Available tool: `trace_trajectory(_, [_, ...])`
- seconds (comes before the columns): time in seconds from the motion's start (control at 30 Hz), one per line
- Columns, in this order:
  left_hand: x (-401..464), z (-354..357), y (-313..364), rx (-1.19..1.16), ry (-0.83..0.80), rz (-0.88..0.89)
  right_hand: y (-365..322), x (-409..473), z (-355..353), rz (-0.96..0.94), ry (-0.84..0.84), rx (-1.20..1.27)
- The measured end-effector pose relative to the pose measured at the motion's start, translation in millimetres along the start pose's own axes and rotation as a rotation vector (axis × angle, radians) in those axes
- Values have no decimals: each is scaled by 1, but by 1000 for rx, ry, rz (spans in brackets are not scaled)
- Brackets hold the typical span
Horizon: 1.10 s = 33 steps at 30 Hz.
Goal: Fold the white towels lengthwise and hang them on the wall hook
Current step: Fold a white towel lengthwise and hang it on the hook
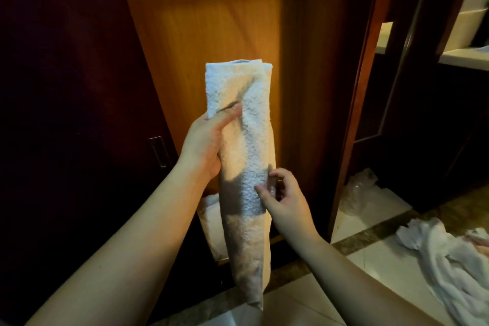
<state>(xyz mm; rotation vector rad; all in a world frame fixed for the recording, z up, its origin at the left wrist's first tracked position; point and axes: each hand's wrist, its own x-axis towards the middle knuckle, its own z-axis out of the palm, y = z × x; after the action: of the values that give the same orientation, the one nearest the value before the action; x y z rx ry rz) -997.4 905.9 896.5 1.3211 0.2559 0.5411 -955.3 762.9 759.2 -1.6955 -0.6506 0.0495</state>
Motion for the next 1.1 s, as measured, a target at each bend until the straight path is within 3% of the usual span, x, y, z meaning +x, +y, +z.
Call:
trace_trajectory(0.13, [0,0,4,27,14,28,-9,4,1,-64,20,-36])
trace_trajectory(0.53, [-1,-3,12,-14,62,41,-16,1,6,8,43,135])
trace_trajectory(0.7, [-2,0,11,-60,112,29,-10,4,8,96,-53,239])
trace_trajectory(1.1, [-3,-9,19,10,121,64,-27,-1,2,1,5,130])
